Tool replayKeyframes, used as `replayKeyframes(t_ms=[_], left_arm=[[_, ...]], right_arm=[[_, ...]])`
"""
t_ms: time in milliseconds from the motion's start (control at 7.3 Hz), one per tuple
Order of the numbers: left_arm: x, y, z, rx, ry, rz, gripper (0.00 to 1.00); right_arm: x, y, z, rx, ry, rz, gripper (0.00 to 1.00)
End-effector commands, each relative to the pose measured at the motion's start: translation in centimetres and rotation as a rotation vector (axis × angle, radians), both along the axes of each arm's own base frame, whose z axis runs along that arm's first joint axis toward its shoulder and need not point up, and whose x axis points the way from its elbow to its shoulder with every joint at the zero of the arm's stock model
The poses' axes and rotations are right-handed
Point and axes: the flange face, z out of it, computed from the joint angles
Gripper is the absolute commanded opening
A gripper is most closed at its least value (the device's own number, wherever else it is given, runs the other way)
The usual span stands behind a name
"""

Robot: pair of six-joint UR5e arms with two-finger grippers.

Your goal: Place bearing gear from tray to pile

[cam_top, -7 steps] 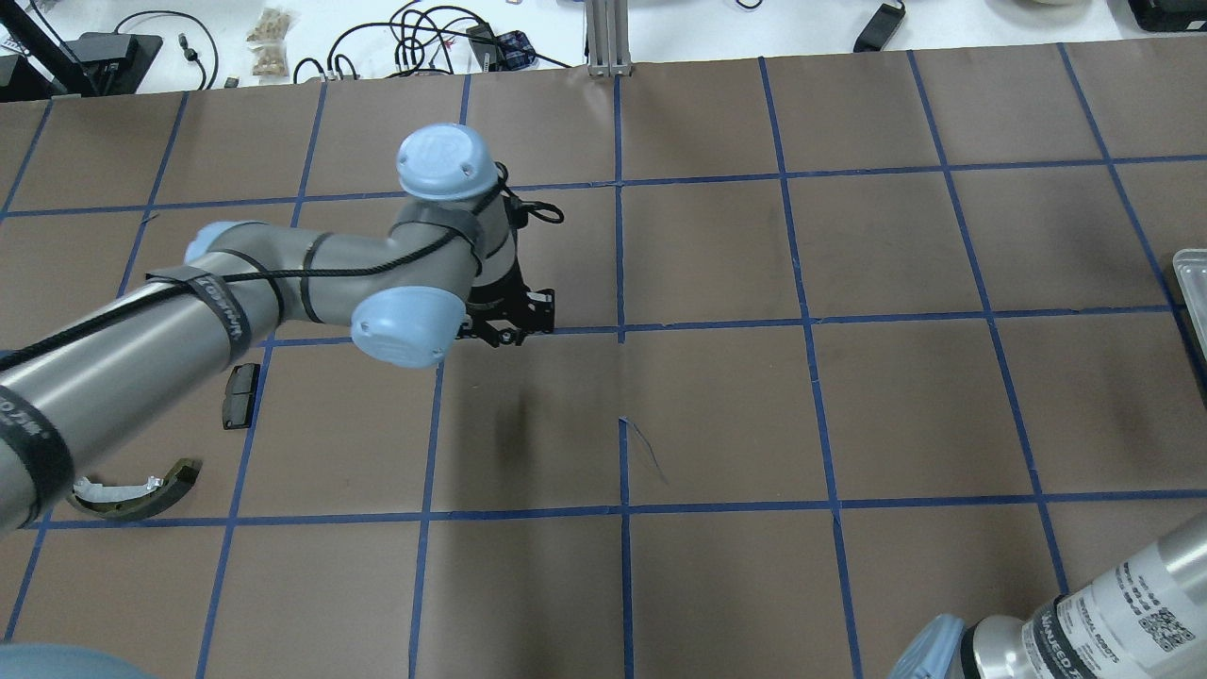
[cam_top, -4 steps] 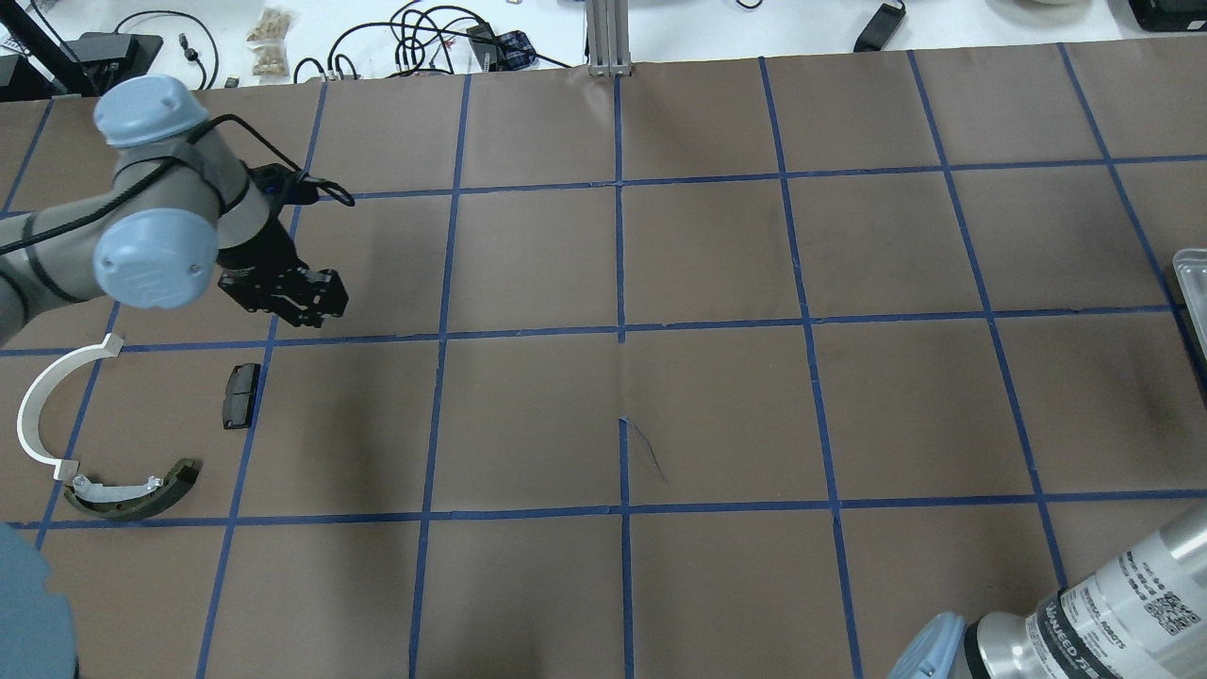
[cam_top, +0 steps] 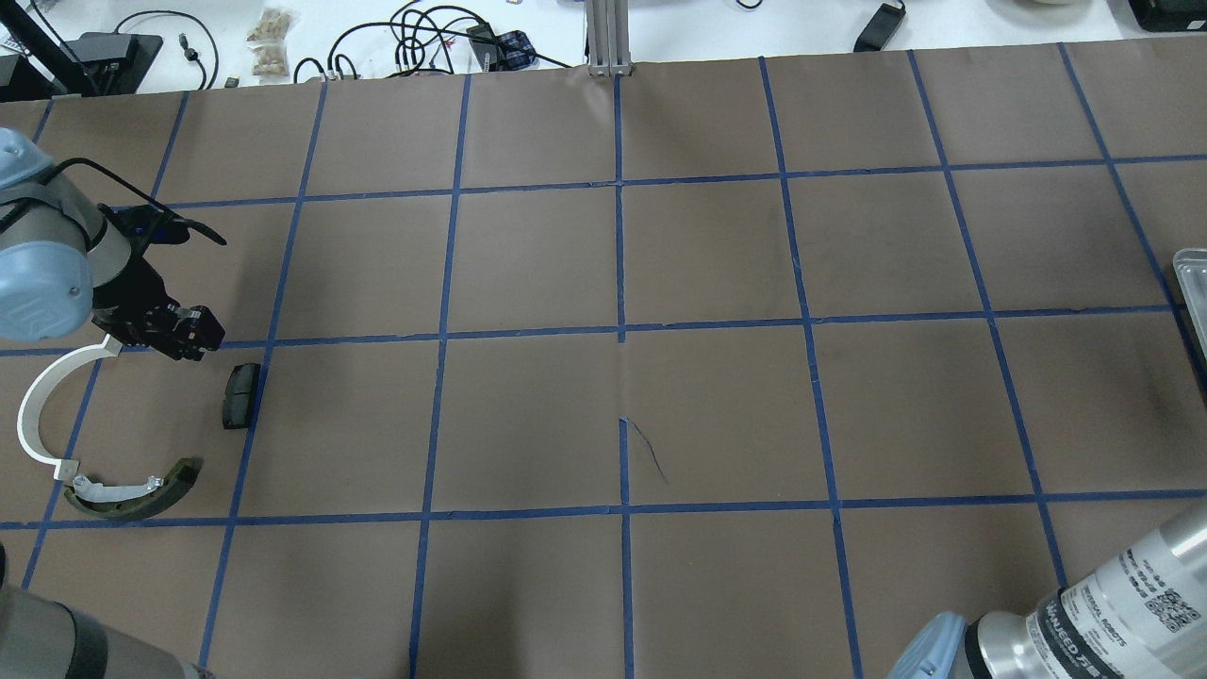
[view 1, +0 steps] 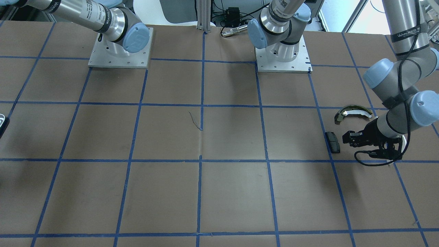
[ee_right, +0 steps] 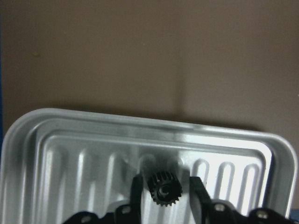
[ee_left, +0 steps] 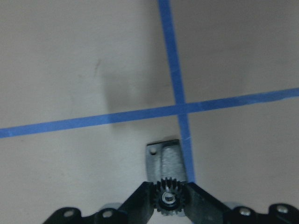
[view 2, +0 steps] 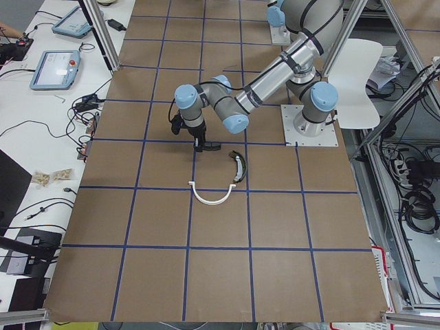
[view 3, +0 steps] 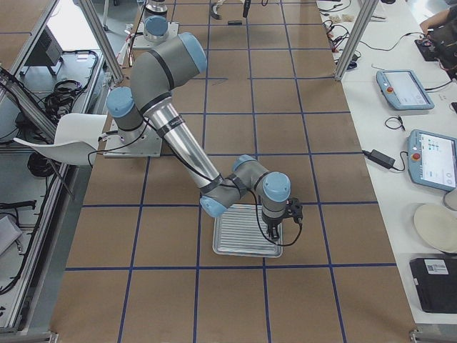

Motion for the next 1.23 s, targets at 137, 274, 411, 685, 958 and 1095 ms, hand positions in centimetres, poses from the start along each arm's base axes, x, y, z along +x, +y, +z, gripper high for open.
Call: replayKeyframes(t_ms=[137, 274, 411, 685, 958, 1095], left_arm=[[1.7, 0.9, -1.8, -0.042, -0.039, 0.024, 0.99], [1.6, 0.8, -1.1, -0.046, -0.042, 0.023, 1.00], [0.6, 0.7, 0.0, -0.040, -0.038, 0.011, 1.00], [-3.0, -0.6, 4.5, -0.019, -0.028, -0.010, 1.00], [-10.9, -1.3, 11.4, 0.010, -0.019, 0.091, 1.00], [-15.4, -1.1, 15.0, -0.008, -0.012, 0.141, 1.00]], right_arm=[[-0.1, -0.1, 0.8, 0.001, 0.003, 0.028, 0.00], [0.0, 0.0, 1.7, -0.003, 0.007, 0.028, 0.00], [1.0, 0.4, 3.6, 0.006, -0.009, 0.028, 0.00], [7.0, -0.9, 8.4, 0.026, -0.101, 0.073, 0.00], [17.4, -2.7, 11.9, 0.094, -0.176, -0.049, 0.00], [22.8, -2.7, 12.4, 0.113, -0.186, -0.094, 0.00]])
